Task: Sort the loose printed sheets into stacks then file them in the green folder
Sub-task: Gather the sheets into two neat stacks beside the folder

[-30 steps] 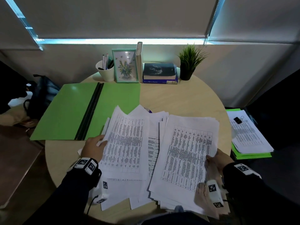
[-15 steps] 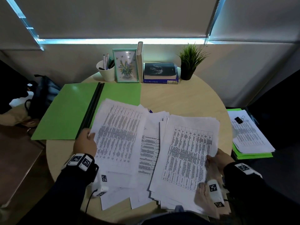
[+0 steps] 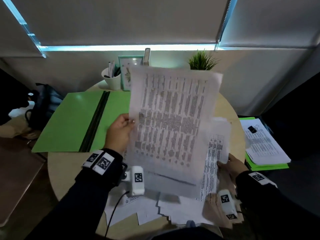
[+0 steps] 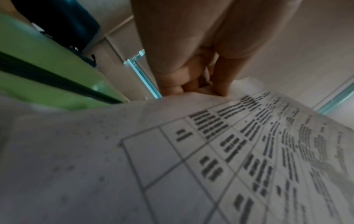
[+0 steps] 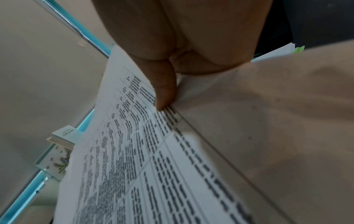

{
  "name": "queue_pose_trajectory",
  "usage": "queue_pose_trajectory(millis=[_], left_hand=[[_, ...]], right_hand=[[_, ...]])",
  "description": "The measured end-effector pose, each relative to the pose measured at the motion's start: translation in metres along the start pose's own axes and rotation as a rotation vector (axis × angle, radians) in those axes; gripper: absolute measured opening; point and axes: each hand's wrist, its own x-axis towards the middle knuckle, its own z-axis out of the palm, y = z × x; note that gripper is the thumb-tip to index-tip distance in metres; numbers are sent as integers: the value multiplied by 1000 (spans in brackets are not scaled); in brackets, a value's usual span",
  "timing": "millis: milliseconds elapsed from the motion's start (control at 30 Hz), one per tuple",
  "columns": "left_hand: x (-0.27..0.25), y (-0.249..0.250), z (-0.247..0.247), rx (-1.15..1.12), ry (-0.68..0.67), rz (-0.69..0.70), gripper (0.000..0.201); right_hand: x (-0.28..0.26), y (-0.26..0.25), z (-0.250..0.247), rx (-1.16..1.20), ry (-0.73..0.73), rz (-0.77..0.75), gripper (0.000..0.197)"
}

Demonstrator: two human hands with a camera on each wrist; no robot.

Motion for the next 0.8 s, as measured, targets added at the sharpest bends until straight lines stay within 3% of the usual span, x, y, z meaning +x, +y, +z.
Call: queue_pose_trajectory(millis=[167, 367, 567, 667, 767, 800], left_hand=[[-10, -40, 31, 143, -2, -193, 8], [-22, -64, 45, 385, -39, -225, 7], [-31, -63, 54, 384, -141, -234, 33], [-30, -70, 54, 428, -217, -247, 38], [-30, -74, 54, 447, -250, -255, 43], [-31, -76, 54, 445, -251, -258, 43]], right_hand=[[-11, -9, 3, 308, -94, -26, 36], [-32, -23, 9, 504, -270, -46, 35], [-42, -32, 19, 450, -359, -6, 47], [-47, -34, 20, 416, -362, 9, 49], [-37, -33, 21, 464, -261, 59, 29], [-31, -30, 22, 493, -200, 81, 47]])
